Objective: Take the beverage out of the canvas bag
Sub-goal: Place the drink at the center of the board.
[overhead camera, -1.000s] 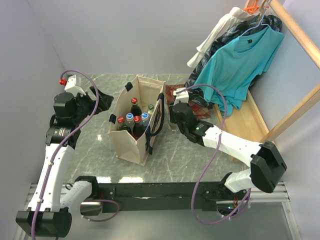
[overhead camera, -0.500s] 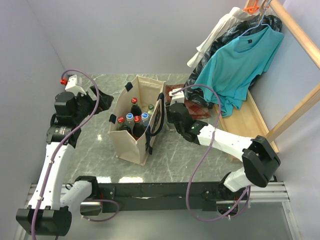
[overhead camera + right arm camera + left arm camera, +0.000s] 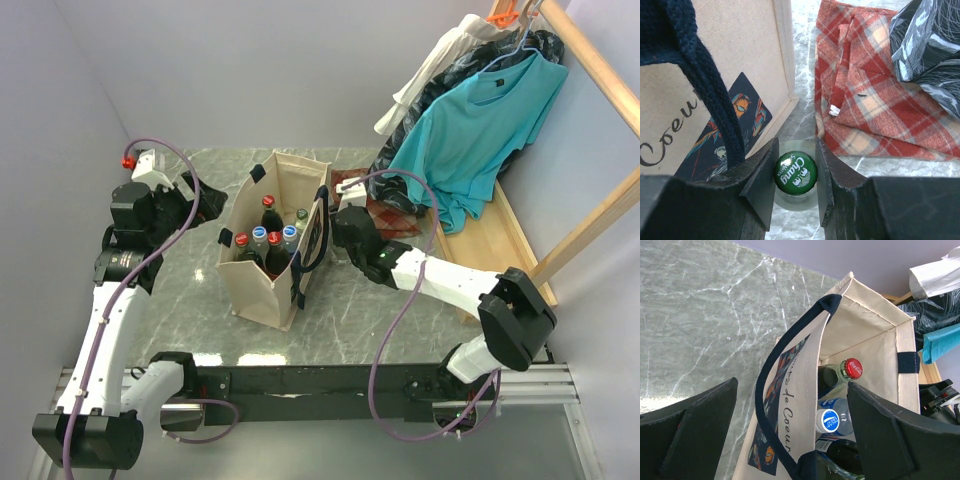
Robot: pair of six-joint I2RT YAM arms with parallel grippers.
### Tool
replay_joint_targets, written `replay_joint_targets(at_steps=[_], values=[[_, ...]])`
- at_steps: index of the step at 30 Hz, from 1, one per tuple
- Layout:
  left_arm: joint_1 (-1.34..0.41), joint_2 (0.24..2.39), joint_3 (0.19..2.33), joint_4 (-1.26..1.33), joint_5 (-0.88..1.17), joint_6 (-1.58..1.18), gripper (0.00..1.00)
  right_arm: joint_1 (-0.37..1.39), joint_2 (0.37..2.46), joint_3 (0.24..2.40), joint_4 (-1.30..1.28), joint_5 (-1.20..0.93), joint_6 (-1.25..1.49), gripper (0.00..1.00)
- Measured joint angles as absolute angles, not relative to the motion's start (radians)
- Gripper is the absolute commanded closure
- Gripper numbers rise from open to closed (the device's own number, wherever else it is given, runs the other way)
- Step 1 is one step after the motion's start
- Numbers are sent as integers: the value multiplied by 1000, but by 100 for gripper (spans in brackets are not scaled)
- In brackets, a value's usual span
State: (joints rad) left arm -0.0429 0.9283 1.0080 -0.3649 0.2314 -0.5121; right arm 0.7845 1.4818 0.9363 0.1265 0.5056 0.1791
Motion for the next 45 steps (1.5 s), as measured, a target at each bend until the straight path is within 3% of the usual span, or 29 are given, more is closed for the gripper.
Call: replay_joint_targets(at_steps=[22, 29, 32, 45], values=[[-43, 927, 1000, -364, 232, -513, 4, 786, 1528, 963, 137, 510, 222, 100], [-43, 927, 1000, -365, 231, -512, 4, 788, 1528, 971, 114, 522, 250, 72], [-43, 926, 1000, -366, 231, -512, 4, 788, 1528, 976, 100, 522, 258, 67], [-43, 894, 1000, -381, 232, -513, 4, 788, 1528, 982, 85, 523, 272, 65]])
